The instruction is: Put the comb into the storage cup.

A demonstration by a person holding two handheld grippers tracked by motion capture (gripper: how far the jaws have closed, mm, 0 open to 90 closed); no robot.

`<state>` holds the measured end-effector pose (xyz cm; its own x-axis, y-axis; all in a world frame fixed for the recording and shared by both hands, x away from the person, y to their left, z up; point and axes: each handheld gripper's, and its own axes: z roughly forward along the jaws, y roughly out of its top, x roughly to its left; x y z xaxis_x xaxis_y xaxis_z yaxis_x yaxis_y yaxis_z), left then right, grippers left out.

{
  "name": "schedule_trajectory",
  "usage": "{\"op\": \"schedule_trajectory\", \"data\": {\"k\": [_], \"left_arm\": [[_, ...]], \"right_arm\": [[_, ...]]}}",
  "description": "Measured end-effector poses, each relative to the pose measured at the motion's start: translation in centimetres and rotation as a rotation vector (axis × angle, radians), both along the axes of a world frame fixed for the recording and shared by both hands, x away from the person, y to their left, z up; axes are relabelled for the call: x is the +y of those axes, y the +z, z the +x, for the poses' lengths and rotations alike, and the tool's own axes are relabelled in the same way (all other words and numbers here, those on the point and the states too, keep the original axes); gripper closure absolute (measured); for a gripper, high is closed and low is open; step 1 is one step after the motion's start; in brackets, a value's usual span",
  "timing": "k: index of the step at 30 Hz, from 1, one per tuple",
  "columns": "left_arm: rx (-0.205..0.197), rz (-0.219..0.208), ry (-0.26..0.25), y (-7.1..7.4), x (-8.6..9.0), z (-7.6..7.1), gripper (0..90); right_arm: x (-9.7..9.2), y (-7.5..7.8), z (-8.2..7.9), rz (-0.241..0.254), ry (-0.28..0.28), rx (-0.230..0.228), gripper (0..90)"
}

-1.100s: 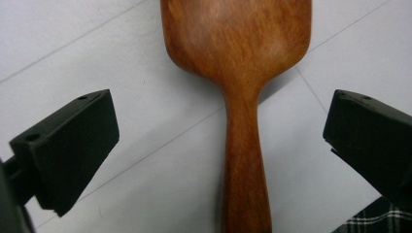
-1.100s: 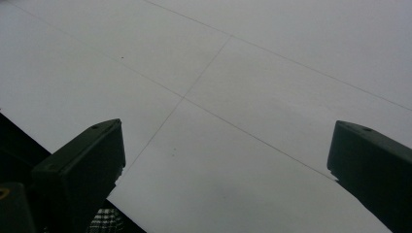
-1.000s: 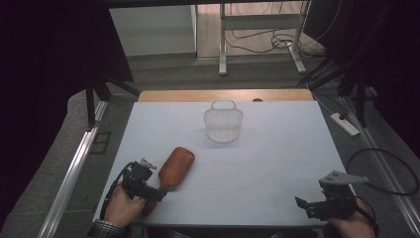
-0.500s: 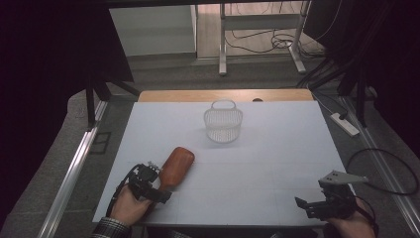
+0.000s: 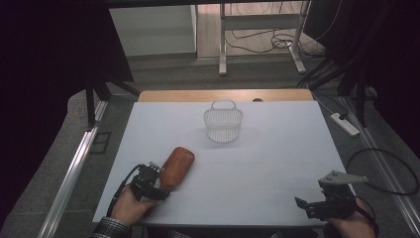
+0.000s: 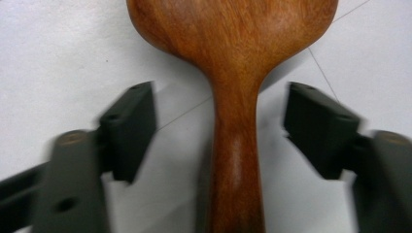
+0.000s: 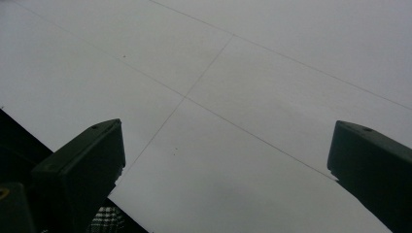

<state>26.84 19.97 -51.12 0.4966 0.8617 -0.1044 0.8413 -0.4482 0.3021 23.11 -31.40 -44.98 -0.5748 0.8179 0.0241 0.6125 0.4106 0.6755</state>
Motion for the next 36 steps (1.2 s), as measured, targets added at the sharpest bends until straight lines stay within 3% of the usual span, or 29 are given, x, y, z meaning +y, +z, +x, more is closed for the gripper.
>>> {"op": "schedule_trajectory", "data": {"k": [2,8,14,22,26,36], "left_arm": [[0.006,0.002,-0.001,-0.03,-0.05,0.00,42.3],[-0.005,0.012,-0.011,0.12,-0.12,-0.05,56.0],[0.001,-0.007,-0.023,0.16,-0.10,-0.07,69.5],[0.015,-0.031,-0.013,0.25,0.09,0.02,71.7],[0.025,-0.068,-0.011,0.21,0.55,0.15,71.8],[-0.010,-0.096,-0.014,0.64,0.81,0.03,71.9]], "right_arm": [[0.01,0.00,0.00,0.000,0.000,0.000,0.2],[0.01,0.00,0.00,-0.001,0.000,0.000,0.2],[0.03,-0.01,0.00,-0.002,0.002,0.000,0.2],[0.04,0.00,-0.03,-0.002,0.004,-0.002,0.2],[0.05,0.01,-0.04,-0.005,0.005,-0.001,0.2],[0.08,0.02,-0.06,-0.004,0.005,-0.004,0.2]]}}
